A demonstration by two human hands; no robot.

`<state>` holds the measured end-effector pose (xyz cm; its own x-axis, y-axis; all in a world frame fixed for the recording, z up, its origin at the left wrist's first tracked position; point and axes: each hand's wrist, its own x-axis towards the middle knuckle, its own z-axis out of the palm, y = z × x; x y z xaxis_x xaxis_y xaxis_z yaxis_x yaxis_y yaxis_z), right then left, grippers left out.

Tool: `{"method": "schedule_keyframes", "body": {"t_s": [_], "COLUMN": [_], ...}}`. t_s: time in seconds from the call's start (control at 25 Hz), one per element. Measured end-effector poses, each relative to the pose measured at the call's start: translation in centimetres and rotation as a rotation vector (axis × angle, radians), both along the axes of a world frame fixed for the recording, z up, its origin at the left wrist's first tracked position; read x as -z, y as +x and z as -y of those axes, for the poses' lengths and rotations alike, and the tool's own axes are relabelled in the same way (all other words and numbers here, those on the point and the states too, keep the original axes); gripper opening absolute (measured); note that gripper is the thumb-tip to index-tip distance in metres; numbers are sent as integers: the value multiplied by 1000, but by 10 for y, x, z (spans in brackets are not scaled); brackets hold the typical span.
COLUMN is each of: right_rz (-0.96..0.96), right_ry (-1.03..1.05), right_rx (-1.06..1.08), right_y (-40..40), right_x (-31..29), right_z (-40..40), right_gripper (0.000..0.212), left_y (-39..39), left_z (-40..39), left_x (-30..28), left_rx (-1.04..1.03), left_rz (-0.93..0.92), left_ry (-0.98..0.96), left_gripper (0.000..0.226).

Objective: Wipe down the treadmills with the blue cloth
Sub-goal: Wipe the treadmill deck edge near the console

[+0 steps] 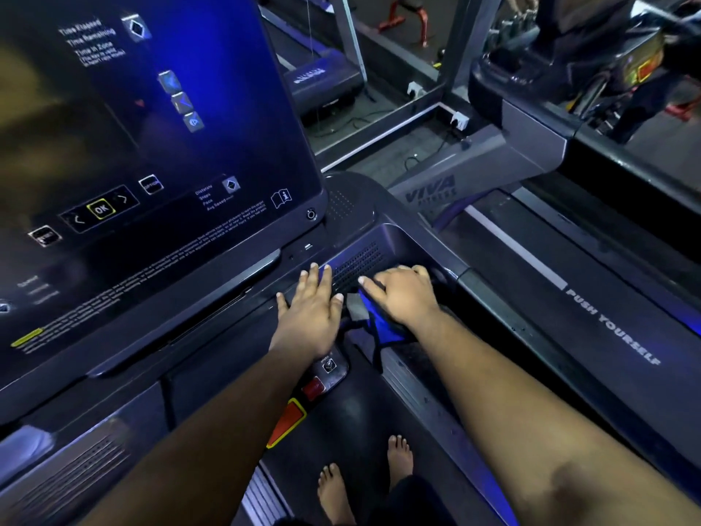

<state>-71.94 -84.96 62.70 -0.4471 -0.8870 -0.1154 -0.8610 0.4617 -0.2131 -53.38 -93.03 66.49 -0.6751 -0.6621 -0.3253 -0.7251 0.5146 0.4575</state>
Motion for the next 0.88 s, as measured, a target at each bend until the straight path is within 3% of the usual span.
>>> {"method": "schedule_keyframes", "body": {"t_s": [0.08, 0.16, 0.24, 0.28, 0.36, 0.48, 0.56, 0.76, 0.88], "right_rz": [83, 179, 136, 94, 73, 148, 158, 4, -58], "right_ry": [-80, -334, -606, -619, -381, -105, -71, -147, -100], "right_rx": [71, 148, 219, 196, 92, 133, 126, -241, -274], "right_y": [2, 3, 4, 7, 19, 16, 12, 19, 18], "right_x": [2, -2, -6, -8, -10, -10, -10, 9, 15], "right_z": [14, 20, 29, 36, 47, 51, 43, -24, -48], "right_gripper": [63, 64, 59, 58, 62, 69, 67, 67, 78], "left_y": [0, -1, -2, -3, -3, -3, -3, -3, -2], "left_z": [0, 1, 1, 1, 1, 2, 1, 1, -2], "left_x": [1, 1, 1, 1, 2, 2, 4, 2, 0], "left_rx": [-8, -20, -34, -42, -47, -58, -56, -44, -33], "left_rz": [5, 2, -5, -6, -2, 7, 8, 13, -2], "left_ry": [-1, -4, -9, -14, -21, -6, -14, -35, -85], "left_gripper": [59, 59, 60, 60, 61, 61, 61, 61, 61]}}
